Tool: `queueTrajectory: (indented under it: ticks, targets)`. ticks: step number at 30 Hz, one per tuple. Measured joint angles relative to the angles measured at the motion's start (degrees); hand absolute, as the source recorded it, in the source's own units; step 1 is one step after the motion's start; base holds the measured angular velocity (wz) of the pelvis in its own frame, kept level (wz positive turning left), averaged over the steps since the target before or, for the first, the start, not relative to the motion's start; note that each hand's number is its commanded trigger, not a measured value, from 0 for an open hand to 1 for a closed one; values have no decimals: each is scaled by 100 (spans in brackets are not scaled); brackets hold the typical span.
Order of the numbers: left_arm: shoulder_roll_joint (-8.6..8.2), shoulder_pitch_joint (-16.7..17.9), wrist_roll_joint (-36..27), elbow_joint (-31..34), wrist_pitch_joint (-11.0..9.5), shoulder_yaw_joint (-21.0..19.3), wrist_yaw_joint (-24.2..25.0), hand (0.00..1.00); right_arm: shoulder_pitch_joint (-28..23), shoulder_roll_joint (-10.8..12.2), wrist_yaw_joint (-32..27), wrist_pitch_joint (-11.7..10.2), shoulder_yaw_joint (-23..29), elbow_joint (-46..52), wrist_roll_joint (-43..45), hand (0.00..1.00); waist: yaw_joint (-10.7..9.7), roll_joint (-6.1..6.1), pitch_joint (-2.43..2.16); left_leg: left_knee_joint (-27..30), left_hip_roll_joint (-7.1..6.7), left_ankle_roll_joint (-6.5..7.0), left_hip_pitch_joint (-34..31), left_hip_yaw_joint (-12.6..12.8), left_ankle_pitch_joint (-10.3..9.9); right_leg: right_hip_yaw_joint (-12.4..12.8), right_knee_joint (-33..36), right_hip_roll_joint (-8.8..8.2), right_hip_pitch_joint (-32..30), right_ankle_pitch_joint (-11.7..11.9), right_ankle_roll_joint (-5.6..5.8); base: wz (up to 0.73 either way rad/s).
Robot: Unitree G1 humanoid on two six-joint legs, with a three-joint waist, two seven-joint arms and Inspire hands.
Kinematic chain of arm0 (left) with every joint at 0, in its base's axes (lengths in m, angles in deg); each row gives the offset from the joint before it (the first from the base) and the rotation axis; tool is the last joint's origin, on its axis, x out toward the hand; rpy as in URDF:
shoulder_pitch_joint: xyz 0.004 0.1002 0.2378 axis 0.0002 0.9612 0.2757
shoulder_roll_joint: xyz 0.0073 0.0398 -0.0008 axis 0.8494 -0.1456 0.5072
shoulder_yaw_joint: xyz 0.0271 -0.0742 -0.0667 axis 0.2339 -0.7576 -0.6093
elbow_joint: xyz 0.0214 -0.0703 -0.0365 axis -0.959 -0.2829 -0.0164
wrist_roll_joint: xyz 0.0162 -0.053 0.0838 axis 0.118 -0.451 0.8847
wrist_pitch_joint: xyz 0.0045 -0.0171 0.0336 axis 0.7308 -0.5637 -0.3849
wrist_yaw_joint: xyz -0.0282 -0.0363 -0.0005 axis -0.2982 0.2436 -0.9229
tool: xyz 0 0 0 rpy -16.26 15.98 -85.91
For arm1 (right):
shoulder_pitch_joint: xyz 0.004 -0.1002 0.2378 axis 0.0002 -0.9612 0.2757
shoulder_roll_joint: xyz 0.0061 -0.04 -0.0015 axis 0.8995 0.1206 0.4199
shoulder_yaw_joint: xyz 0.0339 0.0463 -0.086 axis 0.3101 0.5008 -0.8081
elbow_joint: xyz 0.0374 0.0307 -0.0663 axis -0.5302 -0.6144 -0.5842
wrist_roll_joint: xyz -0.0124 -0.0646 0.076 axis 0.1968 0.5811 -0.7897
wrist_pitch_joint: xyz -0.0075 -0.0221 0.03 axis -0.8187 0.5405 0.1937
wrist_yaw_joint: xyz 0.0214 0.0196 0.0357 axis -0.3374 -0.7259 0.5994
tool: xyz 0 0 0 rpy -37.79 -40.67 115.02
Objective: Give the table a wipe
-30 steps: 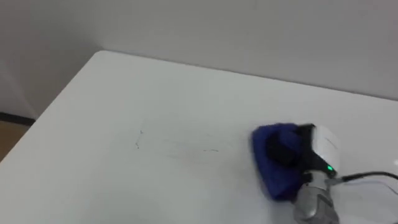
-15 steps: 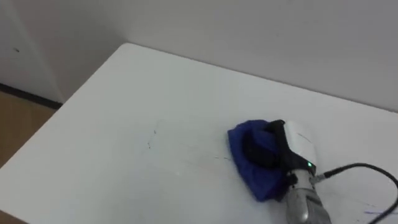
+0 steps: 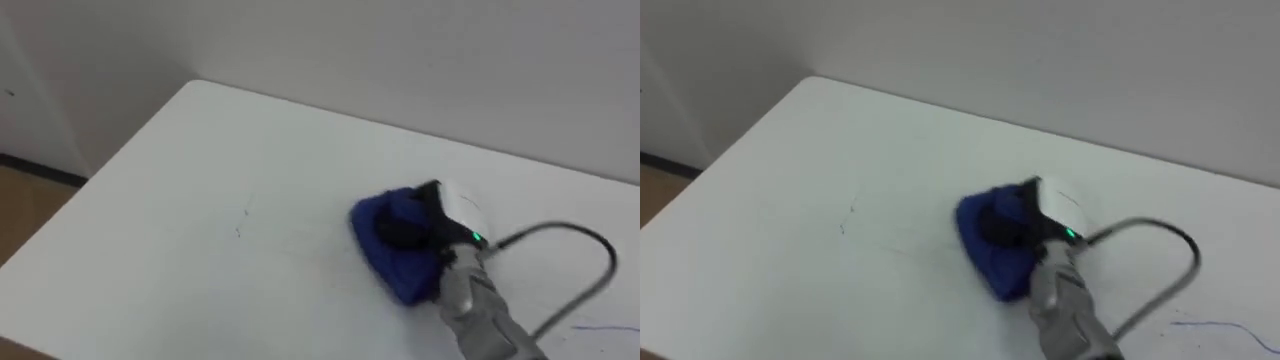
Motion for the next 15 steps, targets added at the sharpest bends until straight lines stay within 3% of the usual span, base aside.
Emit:
queueTrajectory:
  ticks: [1,3,4,5,6,7,9,10,11,12,14,15]
  targets:
    - [-30,43,0,101,2,3,31,0,108,40,70,-149,-7,-60,36,100,29,-5,-1,19,-10,25,-44,-88,14,-44,-23,-3,13,4,-9,37]
    - [-33,230,-17,170,29,-57,32,0,129,27,64,-199,53,-235,48,100,25,-3,17,29,-17,36,-30,-147,12,-131,-95,-14,81,7,0,26]
    - [-33,317,-21,132,35,-135,39,0,89,12,28,-278,233,-533,58,100,-27,29,114,45,-20,40,-60,-174,15,-164,-95,-15,108,29,-1,11]
    - [-37,383,-17,115,37,-238,42,0,-205,3,-167,-553,586,-569,-64,100,-106,27,160,54,-34,47,-58,-218,20,-230,-105,-35,142,31,-1,13]
    - [-38,436,-16,103,35,-285,37,0,-355,-4,-290,-656,679,-549,-60,100,-167,53,161,52,-40,49,-41,-226,19,-248,-108,-43,166,30,1,18]
    - [-35,527,-10,4,11,-481,39,0,-698,-24,-537,-944,950,-559,-90,100,-311,85,141,43,-54,57,-34,-245,13,-270,-110,-65,178,16,23,14]
    - [12,725,140,-72,4,-1065,37,0,-1490,-222,-1118,-1446,1551,-537,-161,100,-619,99,48,33,-94,82,56,-253,-7,-249,-149,-103,254,-95,116,12]
    - [30,788,243,-73,3,-1205,33,0,-1689,-306,-1263,-1534,1750,-521,-216,100,-723,87,42,43,-115,97,61,-282,-18,-280,-148,-120,289,-129,165,11]
    - [87,897,337,-85,-3,-1446,16,0,-2129,-471,-1546,-1628,2192,-516,-384,100,-891,67,-31,49,-143,102,65,-284,-31,-297,-138,-153,303,-141,184,9]
    - [123,944,339,-85,-10,-1569,10,0,-2329,-539,-1687,-1644,2431,-542,-507,100,-966,57,-54,59,-151,101,64,-281,-53,-295,-129,-163,326,-146,192,0]
    - [292,1024,338,-33,-31,-1809,6,0,-2870,-920,-2182,-1798,3235,-964,-1129,100,-1230,51,-83,283,-196,179,76,-265,-178,-316,53,-259,375,-208,223,0]
    - [387,1026,333,-27,-102,-1804,8,0,-2954,-1124,-2293,-1829,3524,-1303,-1394,100,-1345,54,-133,400,-219,235,59,-258,-223,-264,159,-293,369,-209,212,0]
